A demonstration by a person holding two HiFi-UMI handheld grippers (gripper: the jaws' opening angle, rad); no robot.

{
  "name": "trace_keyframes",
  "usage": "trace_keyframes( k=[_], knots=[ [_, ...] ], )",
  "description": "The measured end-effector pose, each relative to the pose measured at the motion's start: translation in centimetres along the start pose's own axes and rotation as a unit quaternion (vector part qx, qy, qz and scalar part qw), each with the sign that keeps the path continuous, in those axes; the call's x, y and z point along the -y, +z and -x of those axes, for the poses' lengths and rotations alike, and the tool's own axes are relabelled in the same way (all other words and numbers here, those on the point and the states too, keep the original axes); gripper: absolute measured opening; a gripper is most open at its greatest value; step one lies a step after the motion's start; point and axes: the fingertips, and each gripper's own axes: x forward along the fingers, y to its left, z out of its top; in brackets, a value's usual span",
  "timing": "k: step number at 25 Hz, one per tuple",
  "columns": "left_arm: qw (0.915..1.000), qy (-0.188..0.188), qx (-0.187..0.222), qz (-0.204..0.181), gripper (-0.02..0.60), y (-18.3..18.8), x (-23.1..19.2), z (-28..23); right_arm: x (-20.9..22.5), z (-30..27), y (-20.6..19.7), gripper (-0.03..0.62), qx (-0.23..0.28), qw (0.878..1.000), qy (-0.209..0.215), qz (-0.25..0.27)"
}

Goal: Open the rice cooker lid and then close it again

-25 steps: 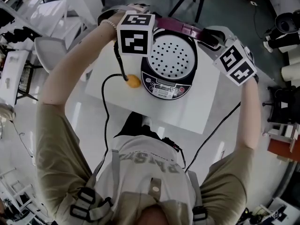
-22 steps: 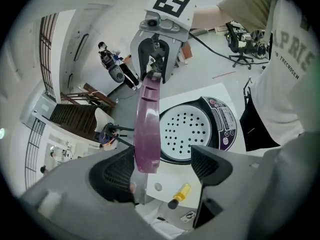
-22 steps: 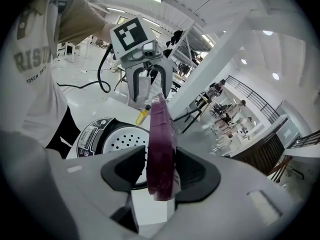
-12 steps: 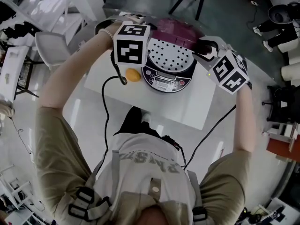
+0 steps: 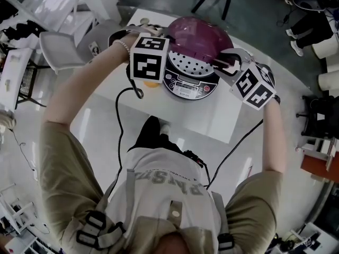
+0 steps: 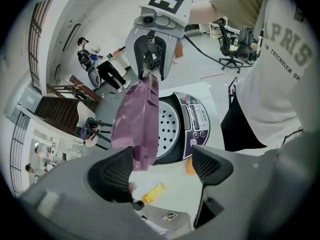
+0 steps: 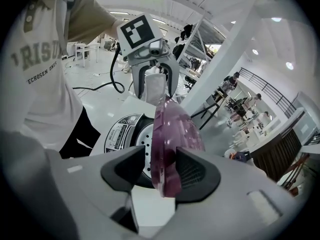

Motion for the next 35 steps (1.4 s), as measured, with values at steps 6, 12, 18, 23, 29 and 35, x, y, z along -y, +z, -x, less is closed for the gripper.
trace_keyframes(
  k=[6, 12, 18, 23, 29, 35],
  knots=[
    [0.9997, -0.025, -0.003, -0.001, 0.383, -0.3, 2.0, -1.2, -2.1, -1.0, -0.8, 0.193, -0.011, 0.999, 0.035, -0.005],
    [0.9987, -0.050, -0.006, -0.004, 0.383, -0.8, 3.8, -2.6, -4.1, -2.3, -1.6, 0.195, -0.019, 0.998, 0.065, -0.009],
    [0.9976, -0.069, 0.000, 0.003, 0.383, -1.0, 5.2, -3.9, -5.8, -3.4, -2.7, 0.212, -0.030, 0.995, 0.095, -0.019],
    [0.9960, -0.089, 0.000, 0.003, 0.388, -1.3, 6.3, -5.0, -7.0, -4.4, -3.3, 0.221, -0.035, 0.993, 0.115, -0.022],
    [0.9936, -0.113, 0.003, 0.003, 0.405, -1.5, 7.3, -5.9, -7.9, -5.2, -3.9, 0.223, -0.038, 0.991, 0.129, -0.026],
    [0.9913, -0.132, 0.005, 0.003, 0.408, -1.8, 7.9, -6.4, -8.5, -5.8, -4.2, 0.225, -0.045, 0.988, 0.143, -0.025]
  ],
)
